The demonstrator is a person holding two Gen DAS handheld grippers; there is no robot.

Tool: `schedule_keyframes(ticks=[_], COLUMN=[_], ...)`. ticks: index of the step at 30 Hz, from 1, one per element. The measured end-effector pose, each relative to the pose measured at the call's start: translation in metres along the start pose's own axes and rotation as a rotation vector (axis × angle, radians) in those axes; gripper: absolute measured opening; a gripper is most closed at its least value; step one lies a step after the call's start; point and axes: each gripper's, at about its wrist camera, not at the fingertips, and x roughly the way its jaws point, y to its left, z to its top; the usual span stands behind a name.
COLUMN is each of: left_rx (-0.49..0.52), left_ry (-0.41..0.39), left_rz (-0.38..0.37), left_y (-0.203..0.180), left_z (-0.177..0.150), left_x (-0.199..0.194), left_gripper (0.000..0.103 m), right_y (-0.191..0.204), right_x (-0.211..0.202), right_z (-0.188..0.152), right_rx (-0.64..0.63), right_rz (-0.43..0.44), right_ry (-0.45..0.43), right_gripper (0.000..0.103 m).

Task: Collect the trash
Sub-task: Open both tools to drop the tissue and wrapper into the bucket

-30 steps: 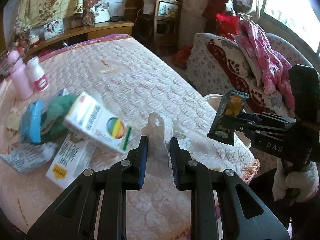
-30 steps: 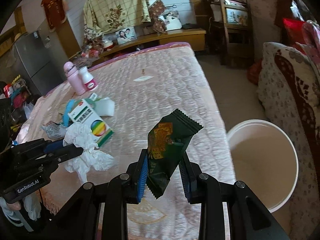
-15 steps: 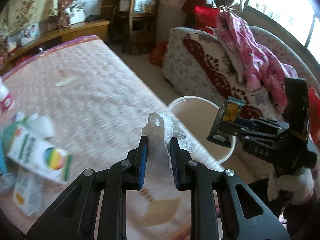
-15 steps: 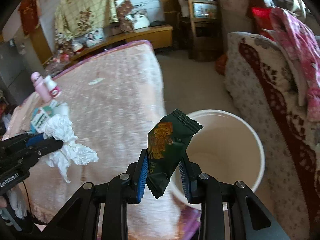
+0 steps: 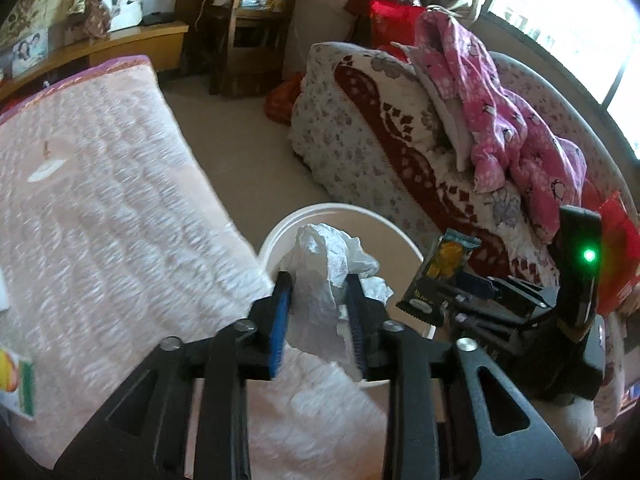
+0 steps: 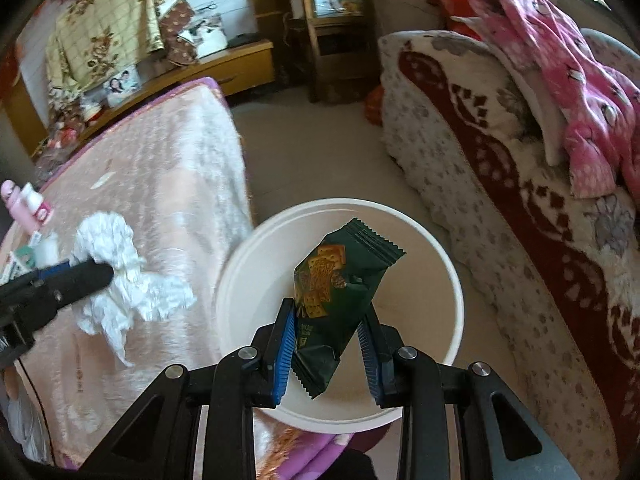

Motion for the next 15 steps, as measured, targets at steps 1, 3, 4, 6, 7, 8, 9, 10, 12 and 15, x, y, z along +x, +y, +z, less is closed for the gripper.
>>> schedule_keyframes(ticks=[1,3,4,6,7,8,9,10,12,15], left_rx=[0.002,0.001,-0.001,-0.006,-0.008,-0.008,-0.009,-0.01,-0.019,-0.031], left_ry=[-0.003,-0.009,-0.008,-0.003,-0.002,-0.003,-0.005,-0.007,-0.009,-0.016], left_rz=[-0.007,-0.022,-0.024,-0.021,-0.017,-0.013,-0.005,0.007,0.028,0.053], left_y=[-0.002,-0.006,-0.007,-0.006,-0.005,-0.004,-0.002,0.0,0.004,0.012], left_z=[0.001,0.003,0.003,0.002,0.002,0.001,0.0,-0.001,-0.004,-0.009], left_x=[0.002,0.005,0.007,0.007,0.006,0.005,0.003,0.001,-0.004,-0.012], left_gripper=[0.041,0.05,0.051,0.051,0.051,0.051,0.051,0.051,0.051,0.051], right_y=[-0.003,-0.007,-0.01,-0.015,-0.017,-0.019,-0.019,-0.018,-0.014,-0.002], right_x=[0.001,-0.001,-0.001,-0.002,-0.001,0.0,0.0,0.0,-0.001,-0.005], right_z=[0.0,0.0,0.001,0.0,0.0,0.0,-0.001,-0.001,-0.002,0.0], right_rx=[-0.001,0.01,0.017,0.033,0.041,0.047,0.05,0.05,0.046,0.025], right_rz=[-0.022,-0.049,-0.057,-0.059,-0.053,-0.048,-0.044,-0.037,-0.015,0.01], right_ry=[-0.01,-0.03,-0.037,-0.043,-0.042,-0.041,-0.04,-0.041,-0.048,-0.061], right_gripper=[0.047,0.062,0.062,0.062,0.062,0.062,0.062,0.062,0.062,0.062])
